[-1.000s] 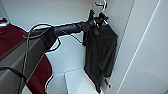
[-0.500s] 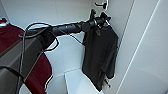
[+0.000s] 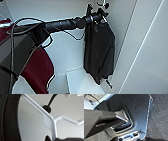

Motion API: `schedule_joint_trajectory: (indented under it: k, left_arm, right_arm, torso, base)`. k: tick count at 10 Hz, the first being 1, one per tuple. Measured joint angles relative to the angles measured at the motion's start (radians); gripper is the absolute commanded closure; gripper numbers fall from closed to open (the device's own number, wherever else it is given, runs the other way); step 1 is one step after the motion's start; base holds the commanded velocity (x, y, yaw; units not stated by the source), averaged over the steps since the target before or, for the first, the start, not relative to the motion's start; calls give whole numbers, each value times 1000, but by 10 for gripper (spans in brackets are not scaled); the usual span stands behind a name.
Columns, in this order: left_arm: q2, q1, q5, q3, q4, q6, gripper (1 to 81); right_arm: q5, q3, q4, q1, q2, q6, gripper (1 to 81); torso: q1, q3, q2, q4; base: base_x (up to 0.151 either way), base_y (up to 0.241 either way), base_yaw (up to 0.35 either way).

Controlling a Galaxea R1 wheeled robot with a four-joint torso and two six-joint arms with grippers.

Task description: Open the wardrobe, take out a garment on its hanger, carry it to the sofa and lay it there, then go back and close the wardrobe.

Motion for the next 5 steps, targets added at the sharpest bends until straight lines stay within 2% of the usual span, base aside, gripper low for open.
schedule_joint_trajectory:
  k: [3,4,5]
  left_arm:
    - [-3,0,17,4,20,0,811]
    - [-3,0,21,4,21,0,811]
    - [-4,0,29,4,25,0,811]
  right_arm:
    - [16,0,0,1,0,0,10]
    - [16,0,0,4,0,0,10]
    - [18,0,0,9,0,0,10]
  torso:
    - [0,0,0,105]
    - [0,0,0,133]
    - [0,0,0,151]
  base:
    - [0,0,0]
    - [0,0,0]
    - [0,0,0]
